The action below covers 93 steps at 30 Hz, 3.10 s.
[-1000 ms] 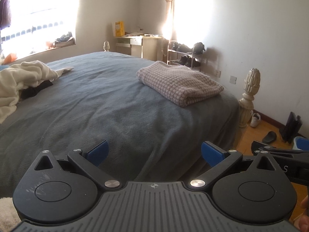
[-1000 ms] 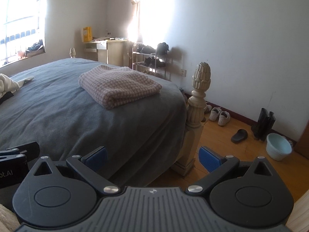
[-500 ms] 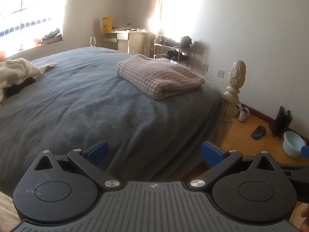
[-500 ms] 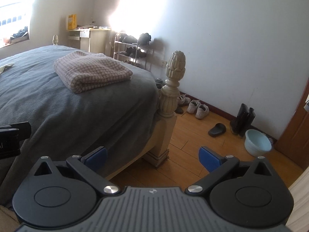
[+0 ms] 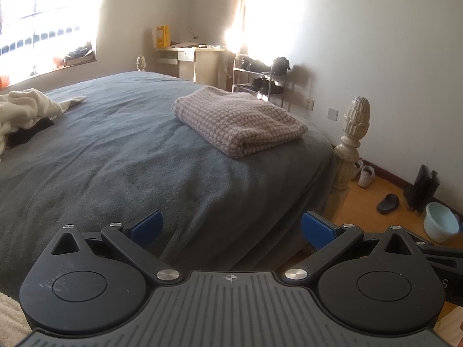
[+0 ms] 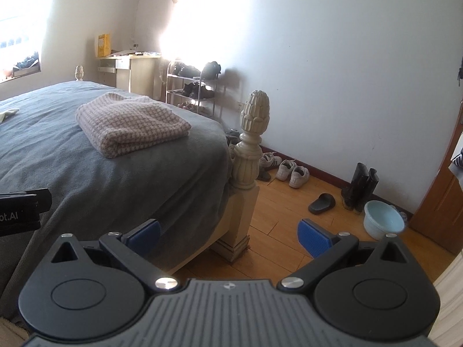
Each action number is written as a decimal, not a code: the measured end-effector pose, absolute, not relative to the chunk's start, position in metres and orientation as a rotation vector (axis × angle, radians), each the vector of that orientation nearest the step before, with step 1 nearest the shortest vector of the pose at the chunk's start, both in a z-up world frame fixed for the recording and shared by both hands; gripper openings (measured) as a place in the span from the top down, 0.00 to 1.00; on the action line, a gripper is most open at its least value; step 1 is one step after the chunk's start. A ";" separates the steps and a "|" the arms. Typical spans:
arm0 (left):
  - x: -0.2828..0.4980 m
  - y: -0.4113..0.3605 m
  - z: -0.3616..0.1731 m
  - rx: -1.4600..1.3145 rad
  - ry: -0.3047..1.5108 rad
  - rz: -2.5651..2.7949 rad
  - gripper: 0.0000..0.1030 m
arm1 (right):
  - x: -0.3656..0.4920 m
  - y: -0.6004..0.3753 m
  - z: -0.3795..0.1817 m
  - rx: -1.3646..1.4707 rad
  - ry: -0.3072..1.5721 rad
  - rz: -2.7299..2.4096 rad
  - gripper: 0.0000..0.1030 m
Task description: Fold clothes
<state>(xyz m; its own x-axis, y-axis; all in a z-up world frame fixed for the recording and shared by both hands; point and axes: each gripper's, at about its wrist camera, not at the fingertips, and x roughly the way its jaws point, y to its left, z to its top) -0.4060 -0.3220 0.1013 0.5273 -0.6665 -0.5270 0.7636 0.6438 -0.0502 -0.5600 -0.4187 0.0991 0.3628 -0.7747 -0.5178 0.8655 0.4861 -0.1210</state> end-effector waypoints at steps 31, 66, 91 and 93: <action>-0.399 -0.310 0.105 0.164 0.534 -0.771 0.00 | -0.540 -0.404 0.095 0.144 0.603 -0.970 0.00; -0.399 -0.312 0.100 0.181 0.553 -0.773 0.00 | -0.538 -0.403 0.092 0.142 0.614 -0.962 0.00; -0.399 -0.310 0.101 0.186 0.555 -0.771 0.00 | -0.536 -0.403 0.091 0.152 0.624 -0.953 0.00; -0.398 -0.309 0.101 0.185 0.554 -0.771 0.00 | -0.535 -0.402 0.091 0.152 0.624 -0.952 0.00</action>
<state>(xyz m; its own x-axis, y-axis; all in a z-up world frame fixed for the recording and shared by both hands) -0.3979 -0.3088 0.1010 0.5830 -0.6091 -0.5377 0.7039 0.7092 -0.0402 -0.5355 -0.4025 0.0910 0.4198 -0.7138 -0.5606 0.7986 0.5840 -0.1455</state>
